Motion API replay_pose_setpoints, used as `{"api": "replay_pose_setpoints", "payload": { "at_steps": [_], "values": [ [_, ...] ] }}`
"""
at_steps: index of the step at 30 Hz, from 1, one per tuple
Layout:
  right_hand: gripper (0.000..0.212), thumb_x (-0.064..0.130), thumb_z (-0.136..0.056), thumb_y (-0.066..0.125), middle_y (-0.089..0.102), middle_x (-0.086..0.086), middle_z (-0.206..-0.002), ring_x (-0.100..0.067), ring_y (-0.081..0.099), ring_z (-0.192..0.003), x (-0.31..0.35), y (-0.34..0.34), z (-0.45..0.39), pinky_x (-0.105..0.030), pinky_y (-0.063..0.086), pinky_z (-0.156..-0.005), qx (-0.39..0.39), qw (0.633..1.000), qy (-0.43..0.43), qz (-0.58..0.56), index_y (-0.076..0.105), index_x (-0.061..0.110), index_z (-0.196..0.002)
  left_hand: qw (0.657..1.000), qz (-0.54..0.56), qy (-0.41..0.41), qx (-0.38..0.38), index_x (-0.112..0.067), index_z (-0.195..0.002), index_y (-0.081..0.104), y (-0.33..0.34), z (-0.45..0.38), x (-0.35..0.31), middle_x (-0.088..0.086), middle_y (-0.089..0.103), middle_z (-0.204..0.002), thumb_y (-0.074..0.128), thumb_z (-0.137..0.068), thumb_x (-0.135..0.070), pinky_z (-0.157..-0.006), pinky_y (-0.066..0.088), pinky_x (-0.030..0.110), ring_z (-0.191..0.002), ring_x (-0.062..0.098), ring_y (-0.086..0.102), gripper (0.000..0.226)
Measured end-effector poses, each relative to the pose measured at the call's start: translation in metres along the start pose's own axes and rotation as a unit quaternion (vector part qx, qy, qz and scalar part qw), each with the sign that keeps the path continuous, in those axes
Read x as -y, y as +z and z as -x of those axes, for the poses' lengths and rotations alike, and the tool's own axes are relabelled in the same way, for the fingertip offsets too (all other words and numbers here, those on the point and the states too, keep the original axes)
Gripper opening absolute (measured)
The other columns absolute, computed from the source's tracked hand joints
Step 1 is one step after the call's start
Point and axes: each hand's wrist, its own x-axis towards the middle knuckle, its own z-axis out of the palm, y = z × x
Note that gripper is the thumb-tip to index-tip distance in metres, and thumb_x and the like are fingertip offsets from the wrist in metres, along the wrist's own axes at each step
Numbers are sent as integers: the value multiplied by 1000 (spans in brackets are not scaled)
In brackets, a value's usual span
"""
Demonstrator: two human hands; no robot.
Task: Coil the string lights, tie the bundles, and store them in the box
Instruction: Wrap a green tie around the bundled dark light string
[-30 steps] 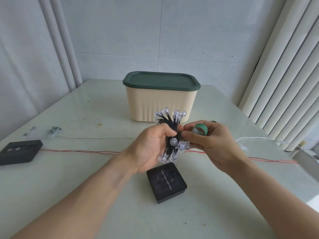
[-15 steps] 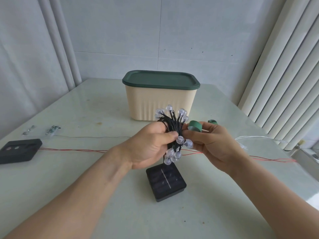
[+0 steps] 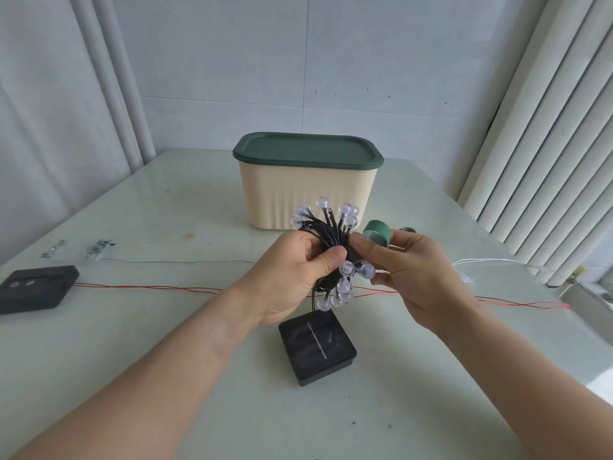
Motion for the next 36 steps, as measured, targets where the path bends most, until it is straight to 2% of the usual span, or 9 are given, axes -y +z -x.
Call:
{"api": "replay_pose_setpoints", "payload": {
  "at_steps": [2, 6, 11, 16, 20, 25, 30, 32, 36],
  "values": [
    [55, 44, -61, 82, 74, -8, -81, -21, 55, -73, -1, 0, 0, -34, 43, -70, -4, 1000, 5, 13, 75, 2, -95, 1000, -3, 2, -9, -3, -102, 68, 1, 0, 1, 13, 70, -103, 63, -87, -17, -105, 44, 43, -103, 24, 63, 21],
    [22, 35, -87, 73, 75, -1, -81, -14, 56, -72, -2, 0, -1, -31, 41, -68, 4, 999, 25, 24, 76, 14, -88, 999, -26, 3, -24, -6, -98, 68, 1, -1, 6, 13, 70, -101, 60, -96, -8, -105, 45, 45, -100, 22, 63, 9],
    [20, 25, -99, 60, 74, 8, -83, -9, 54, -70, 0, 1, 2, -30, 39, -67, 40, 998, 47, 18, 76, 17, -89, 998, -58, 15, -22, -6, -110, 69, 0, -2, 7, 15, 72, -115, 61, -87, -20, -108, 45, 45, -116, 29, 65, 28],
    [19, 21, -100, 59, 72, -2, -93, -14, 54, -75, 1, 2, 2, -29, 40, -66, 73, 994, 67, -38, 74, 12, -93, 995, -102, 20, -11, -9, -114, 67, -5, -2, 7, 8, 72, -116, 55, -99, -8, -107, 47, 38, -114, 21, 66, 19],
    [33, 24, -90, 68, 68, -17, -109, -27, 52, -94, -2, 0, 1, -42, 39, -83, 120, 989, 65, -62, 69, 4, -116, 989, -145, 24, -5, -14, -105, 69, -4, 0, 3, 4, 74, -106, 56, -99, -12, -96, 52, 32, -102, 16, 69, 14],
    [49, 21, -78, 69, 61, -19, -103, -30, 53, -93, -5, 1, -1, -44, 39, -85, 143, 986, 59, -54, 63, -4, -120, 987, -159, 25, 7, -8, -113, 67, -4, 2, 1, 8, 73, -111, 58, -99, -15, -102, 50, 43, -109, 24, 68, 19],
    [14, 6, -91, 64, 63, -10, -84, -20, 57, -73, -3, 3, 2, -34, 45, -71, 113, 992, 53, -35, 67, 3, -105, 985, -171, 10, 33, -17, -116, 65, -2, 3, 0, 2, 72, -115, 55, -99, -21, -106, 46, 44, -114, 19, 65, 20],
    [14, 3, -92, 62, 67, -11, -80, -23, 59, -71, -3, 3, 2, -40, 45, -72, 76, 996, 38, -5, 67, 4, -106, 986, -163, 1, 35, -18, -115, 65, -1, 3, 1, -1, 73, -114, 56, -98, -20, -107, 46, 43, -113, 16, 65, 19],
    [15, 5, -86, 73, 75, -8, -74, -23, 65, -65, 0, 0, 0, -46, 53, -77, 37, 998, -9, 59, 70, 11, -100, 995, -90, -18, 30, -2, -116, 65, 0, 2, 2, 13, 72, -115, 59, -87, -22, -106, 47, 44, -113, 27, 65, 35]
  ]
}}
